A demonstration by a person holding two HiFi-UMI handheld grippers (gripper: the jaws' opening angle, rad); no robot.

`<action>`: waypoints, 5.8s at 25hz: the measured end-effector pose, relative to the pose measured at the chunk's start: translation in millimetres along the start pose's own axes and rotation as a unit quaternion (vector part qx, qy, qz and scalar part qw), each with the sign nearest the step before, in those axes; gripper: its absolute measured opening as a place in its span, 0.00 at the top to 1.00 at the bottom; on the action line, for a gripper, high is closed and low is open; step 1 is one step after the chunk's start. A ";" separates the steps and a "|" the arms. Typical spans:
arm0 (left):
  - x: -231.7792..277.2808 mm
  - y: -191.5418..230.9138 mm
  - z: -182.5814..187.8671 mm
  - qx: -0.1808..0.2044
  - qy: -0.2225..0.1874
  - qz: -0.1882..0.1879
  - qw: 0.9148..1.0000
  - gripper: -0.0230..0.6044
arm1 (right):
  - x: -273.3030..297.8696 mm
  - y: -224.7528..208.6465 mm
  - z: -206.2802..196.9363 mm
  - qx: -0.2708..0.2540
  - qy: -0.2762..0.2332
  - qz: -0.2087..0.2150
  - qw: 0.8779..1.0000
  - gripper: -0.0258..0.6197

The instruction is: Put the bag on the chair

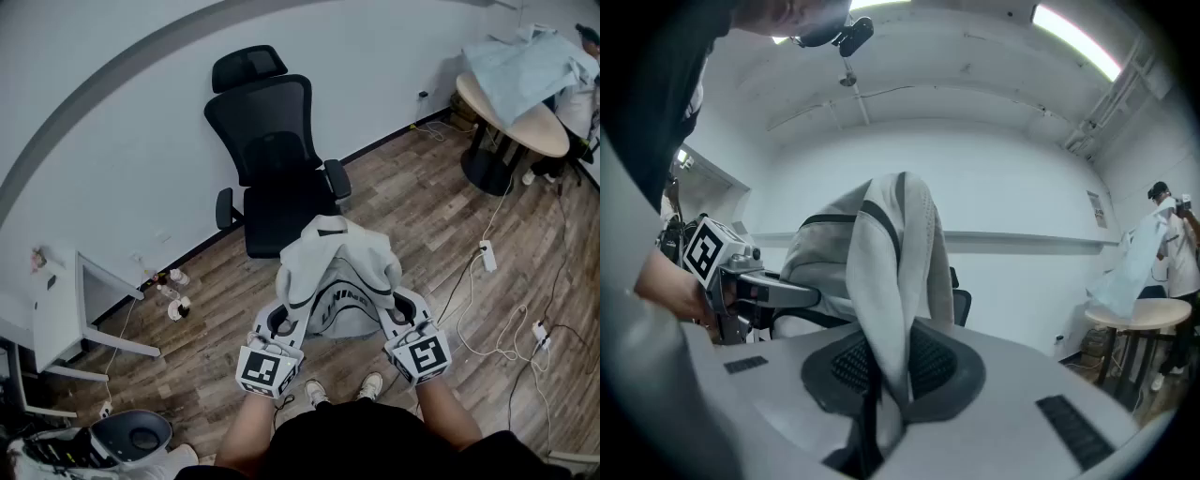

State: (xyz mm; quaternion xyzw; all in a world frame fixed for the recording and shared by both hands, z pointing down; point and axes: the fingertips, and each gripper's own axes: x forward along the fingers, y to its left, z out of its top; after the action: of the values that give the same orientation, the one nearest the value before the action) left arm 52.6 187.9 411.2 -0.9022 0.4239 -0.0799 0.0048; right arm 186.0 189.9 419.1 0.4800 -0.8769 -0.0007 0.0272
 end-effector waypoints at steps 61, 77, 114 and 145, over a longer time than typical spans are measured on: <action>83.1 240.9 -23.3 -0.013 0.025 0.103 0.994 0.83 | 273.3 -12.7 -0.3 -0.007 0.003 0.111 0.994 0.87; 137.7 292.6 -22.0 -0.012 0.041 0.107 0.993 0.83 | 340.0 -52.6 -2.8 0.004 -0.008 0.137 0.991 0.86; 299.1 516.5 -45.9 -0.036 0.034 0.006 0.999 0.83 | 589.2 -124.1 -20.1 -0.012 0.084 0.047 0.995 0.86; 450.8 613.8 -165.2 -0.075 0.181 0.073 0.978 0.83 | 744.7 -217.3 -146.6 0.046 0.177 0.120 0.976 0.86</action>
State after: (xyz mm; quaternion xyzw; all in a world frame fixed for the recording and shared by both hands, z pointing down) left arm -157.9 -540.7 590.5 -0.8371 0.4876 -0.2092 -0.1336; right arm -24.5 -550.5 594.6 0.3642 -0.9086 0.1274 0.1598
